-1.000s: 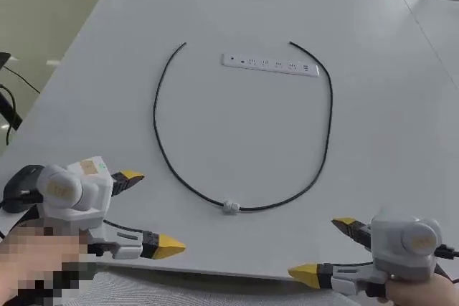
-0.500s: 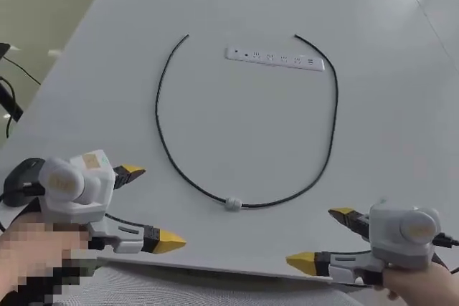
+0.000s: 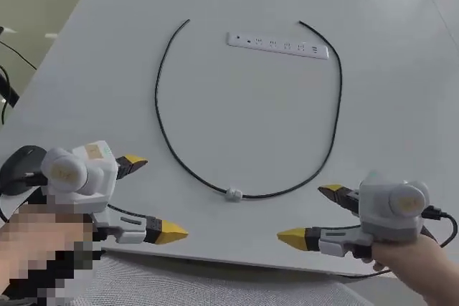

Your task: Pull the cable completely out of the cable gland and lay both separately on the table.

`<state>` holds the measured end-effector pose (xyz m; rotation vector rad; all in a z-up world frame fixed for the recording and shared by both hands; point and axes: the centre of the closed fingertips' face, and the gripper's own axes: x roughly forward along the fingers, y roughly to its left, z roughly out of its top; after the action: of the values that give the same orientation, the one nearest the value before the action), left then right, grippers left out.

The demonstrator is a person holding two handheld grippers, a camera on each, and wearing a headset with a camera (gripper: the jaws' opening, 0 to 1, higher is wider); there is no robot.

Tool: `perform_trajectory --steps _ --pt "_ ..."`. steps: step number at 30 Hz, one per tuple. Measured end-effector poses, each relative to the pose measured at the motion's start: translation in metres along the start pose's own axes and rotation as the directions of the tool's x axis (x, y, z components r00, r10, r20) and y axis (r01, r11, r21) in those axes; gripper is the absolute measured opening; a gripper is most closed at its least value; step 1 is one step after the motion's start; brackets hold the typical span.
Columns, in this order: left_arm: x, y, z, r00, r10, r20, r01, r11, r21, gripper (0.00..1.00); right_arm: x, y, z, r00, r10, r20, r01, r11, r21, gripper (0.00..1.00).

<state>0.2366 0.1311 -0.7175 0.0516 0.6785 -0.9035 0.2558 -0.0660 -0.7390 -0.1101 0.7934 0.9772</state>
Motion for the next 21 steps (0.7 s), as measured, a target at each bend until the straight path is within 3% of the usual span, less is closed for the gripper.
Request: perform_trajectory --steps 3,21 --pt "0.001 0.001 0.001 0.9999 -0.005 0.013 0.004 1.000 0.009 0.99 0.004 0.000 0.002 0.9999 0.008 -0.013 -0.008 1.000 -0.004 0.85" --pt "0.005 0.006 -0.016 0.9998 -0.017 -0.006 0.017 1.000 -0.018 0.99 0.041 0.005 0.028 0.9959 0.063 -0.066 -0.067 0.995 -0.071 0.79"
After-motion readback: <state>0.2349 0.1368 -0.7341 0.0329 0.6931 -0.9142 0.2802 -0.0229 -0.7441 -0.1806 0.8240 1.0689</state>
